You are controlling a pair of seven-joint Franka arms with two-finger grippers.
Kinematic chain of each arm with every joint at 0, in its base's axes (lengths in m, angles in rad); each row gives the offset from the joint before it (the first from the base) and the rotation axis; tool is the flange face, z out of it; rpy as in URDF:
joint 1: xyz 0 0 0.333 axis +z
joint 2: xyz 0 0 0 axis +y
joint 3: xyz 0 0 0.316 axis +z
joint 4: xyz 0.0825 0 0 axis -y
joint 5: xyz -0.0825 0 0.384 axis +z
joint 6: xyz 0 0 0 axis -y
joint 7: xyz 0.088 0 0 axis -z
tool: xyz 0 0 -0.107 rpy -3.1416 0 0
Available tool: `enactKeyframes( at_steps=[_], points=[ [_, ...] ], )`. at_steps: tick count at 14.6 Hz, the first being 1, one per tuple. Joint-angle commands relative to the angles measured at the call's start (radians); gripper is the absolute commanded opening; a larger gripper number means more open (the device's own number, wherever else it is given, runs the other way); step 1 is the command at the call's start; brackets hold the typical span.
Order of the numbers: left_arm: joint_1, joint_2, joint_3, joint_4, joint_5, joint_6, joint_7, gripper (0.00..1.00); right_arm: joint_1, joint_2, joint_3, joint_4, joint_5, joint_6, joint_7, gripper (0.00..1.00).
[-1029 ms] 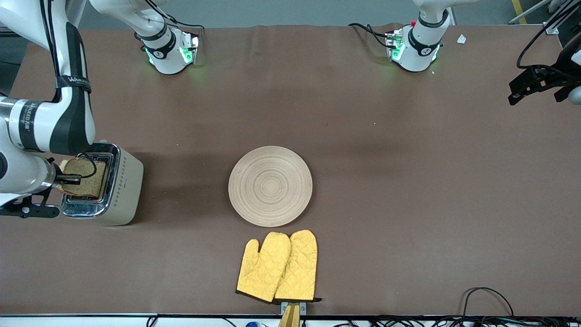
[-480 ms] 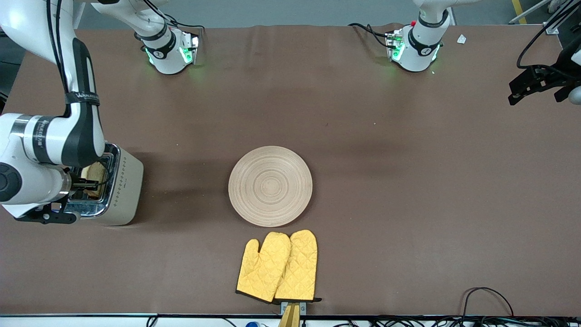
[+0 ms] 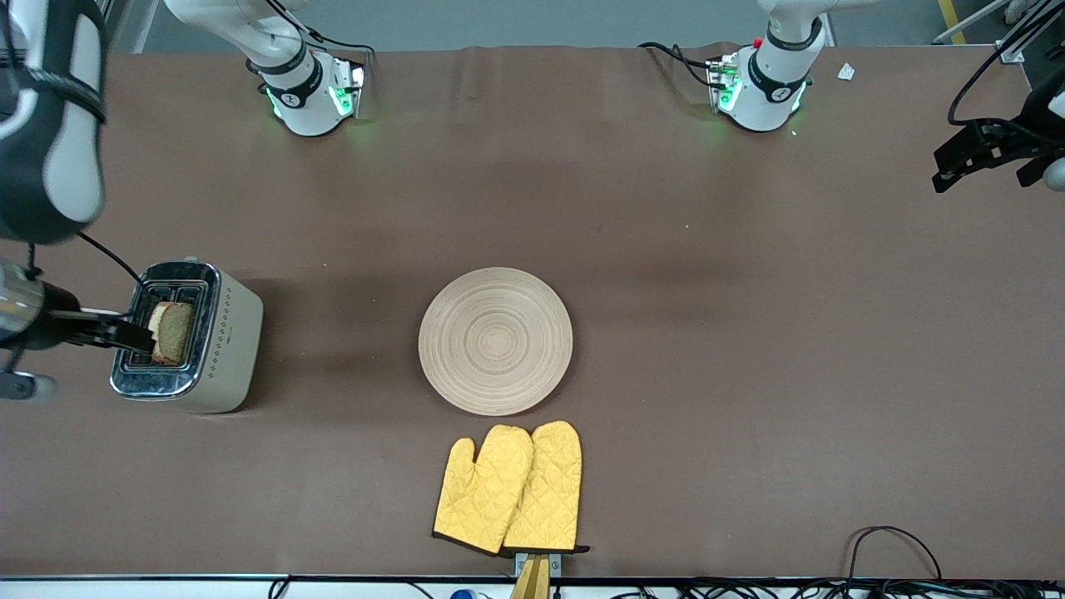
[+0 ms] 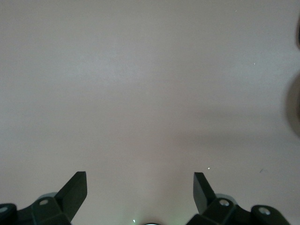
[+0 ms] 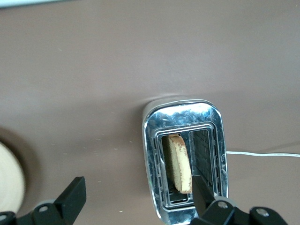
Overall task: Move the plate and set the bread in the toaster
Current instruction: 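Open the right gripper and lift it away from the toaster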
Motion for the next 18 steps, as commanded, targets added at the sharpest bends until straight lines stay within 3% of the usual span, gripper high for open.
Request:
enactKeyframes(
  at_steps=[1, 4, 7, 8, 10, 11, 18],
  points=[
    [0.002, -0.016, 0.006, -0.004, -0.018, 0.001, 0.012, 1.00, -0.034, -0.119, 0.017, -0.025, 0.035, -0.092, -0.057, 1.00],
    [0.002, -0.016, 0.006, -0.004, -0.018, 0.001, 0.012, 1.00, -0.083, -0.200, 0.019, -0.032, 0.028, -0.212, -0.145, 1.00],
    [0.002, -0.018, 0.006, -0.004, -0.018, 0.001, 0.012, 1.00, -0.146, -0.310, 0.082, -0.096, 0.007, -0.273, -0.156, 1.00],
    [0.002, -0.018, 0.006, -0.004, -0.018, 0.001, 0.012, 1.00, -0.188, -0.358, 0.133, -0.123, -0.025, -0.281, -0.156, 1.00],
    [0.002, -0.018, 0.006, -0.004, -0.018, -0.001, 0.014, 1.00, -0.320, -0.438, 0.297, -0.150, -0.079, -0.322, -0.157, 1.00],
    [0.002, -0.018, 0.006, -0.004, -0.018, -0.001, 0.014, 1.00, -0.362, -0.464, 0.336, -0.149, -0.080, -0.347, -0.171, 1.00],
    [0.002, -0.018, 0.006, -0.004, -0.018, -0.002, 0.015, 1.00, -0.362, -0.484, 0.336, -0.138, -0.082, -0.370, -0.226, 1.00]
  ],
)
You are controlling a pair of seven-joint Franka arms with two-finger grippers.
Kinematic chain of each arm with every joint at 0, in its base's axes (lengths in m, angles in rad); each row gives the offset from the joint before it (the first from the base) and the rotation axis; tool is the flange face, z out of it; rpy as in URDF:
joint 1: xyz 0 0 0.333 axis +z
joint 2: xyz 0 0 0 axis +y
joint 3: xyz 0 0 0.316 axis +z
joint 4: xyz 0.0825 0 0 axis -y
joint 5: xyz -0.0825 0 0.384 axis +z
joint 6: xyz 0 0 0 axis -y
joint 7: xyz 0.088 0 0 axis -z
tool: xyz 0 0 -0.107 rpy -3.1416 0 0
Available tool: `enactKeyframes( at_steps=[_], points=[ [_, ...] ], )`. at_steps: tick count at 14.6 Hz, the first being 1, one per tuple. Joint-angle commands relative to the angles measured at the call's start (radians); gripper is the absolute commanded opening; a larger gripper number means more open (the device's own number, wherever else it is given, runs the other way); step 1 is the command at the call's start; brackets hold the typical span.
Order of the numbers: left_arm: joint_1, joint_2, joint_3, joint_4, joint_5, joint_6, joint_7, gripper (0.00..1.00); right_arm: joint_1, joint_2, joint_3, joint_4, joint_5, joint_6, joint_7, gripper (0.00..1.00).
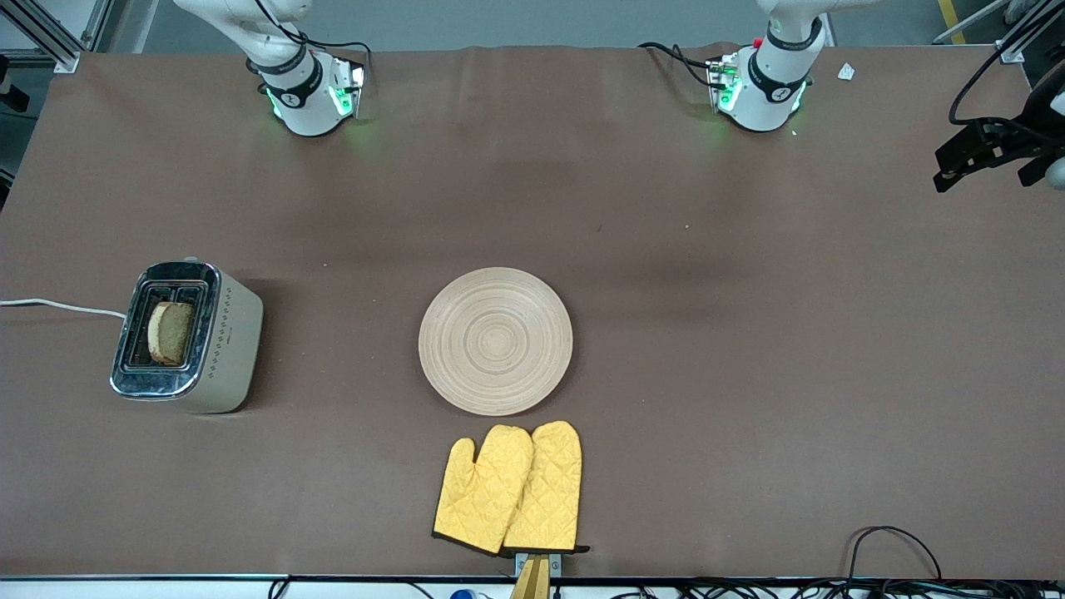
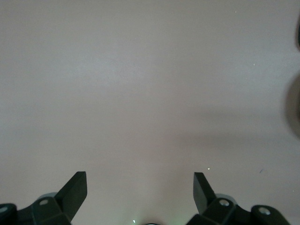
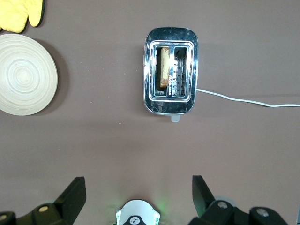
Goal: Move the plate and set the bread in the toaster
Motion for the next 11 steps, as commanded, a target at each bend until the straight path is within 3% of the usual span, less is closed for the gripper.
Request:
enactKeyframes(
  at_steps=[1, 6, 11],
  points=[
    [0.002, -0.017, 0.006, -0.006, -0.018, -0.002, 0.015, 1.00, -0.022, -0.006, 0.023, -0.035, -0.010, 0.034, -0.018, 1.00],
    [0.002, -0.001, 0.006, 0.012, -0.014, -0.002, 0.052, 1.00, 0.002, -0.038, 0.023, -0.249, -0.036, 0.273, -0.021, 1.00],
    [-0.006, 0.007, 0.002, 0.017, -0.016, -0.002, 0.055, 1.00, 0.002, -0.037, 0.018, -0.254, -0.072, 0.289, -0.019, 1.00]
  ],
)
